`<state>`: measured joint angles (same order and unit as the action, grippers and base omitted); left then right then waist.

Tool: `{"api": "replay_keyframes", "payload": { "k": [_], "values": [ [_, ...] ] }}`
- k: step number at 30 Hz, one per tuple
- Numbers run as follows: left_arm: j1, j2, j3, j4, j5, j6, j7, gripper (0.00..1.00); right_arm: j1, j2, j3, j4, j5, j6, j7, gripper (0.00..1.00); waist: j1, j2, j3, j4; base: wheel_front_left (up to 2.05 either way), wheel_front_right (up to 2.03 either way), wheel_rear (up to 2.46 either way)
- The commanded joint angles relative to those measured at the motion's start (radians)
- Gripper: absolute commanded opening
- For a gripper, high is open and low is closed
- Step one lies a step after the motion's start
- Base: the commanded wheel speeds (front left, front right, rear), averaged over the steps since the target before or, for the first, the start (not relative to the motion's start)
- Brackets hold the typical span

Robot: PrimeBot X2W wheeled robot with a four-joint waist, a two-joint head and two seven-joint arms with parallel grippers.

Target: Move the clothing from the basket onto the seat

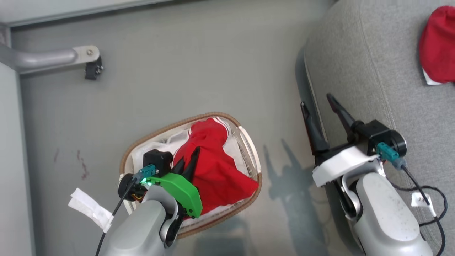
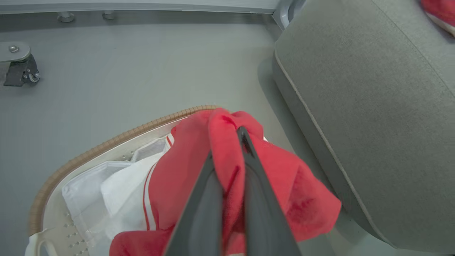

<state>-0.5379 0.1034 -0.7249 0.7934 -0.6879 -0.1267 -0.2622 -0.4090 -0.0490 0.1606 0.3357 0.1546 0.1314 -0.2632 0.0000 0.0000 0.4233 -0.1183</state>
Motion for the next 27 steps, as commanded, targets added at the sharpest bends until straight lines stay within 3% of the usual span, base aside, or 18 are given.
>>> {"api": "replay_keyframes", "payload": {
  "k": [1, 13, 27],
  "values": [
    [0.022, -0.004, 0.023, -0.021, 0.02, 0.0, -0.004, 0.0, 0.029, -0.004, -0.003, 0.008, 0.003, -0.001, -0.002, 1.0, 0.0, 0.0, -0.092, 0.036, 0.0, 0.0, 0.0],
    [0.1, -0.025, 0.22, -0.248, 0.182, -0.003, -0.004, 0.0, 0.142, -0.004, 0.015, 0.05, 0.038, -0.001, -0.002, 1.0, 0.0, 0.0, -0.245, 0.058, 0.0, 0.0, 0.0],
    [0.137, -0.042, 0.297, -0.391, 0.24, -0.005, -0.004, 0.0, 0.226, -0.004, 0.062, 0.094, 0.04, -0.001, -0.002, 1.0, 0.0, 0.0, -0.357, 0.074, 0.0, 0.0, 0.0]
  ]
}}
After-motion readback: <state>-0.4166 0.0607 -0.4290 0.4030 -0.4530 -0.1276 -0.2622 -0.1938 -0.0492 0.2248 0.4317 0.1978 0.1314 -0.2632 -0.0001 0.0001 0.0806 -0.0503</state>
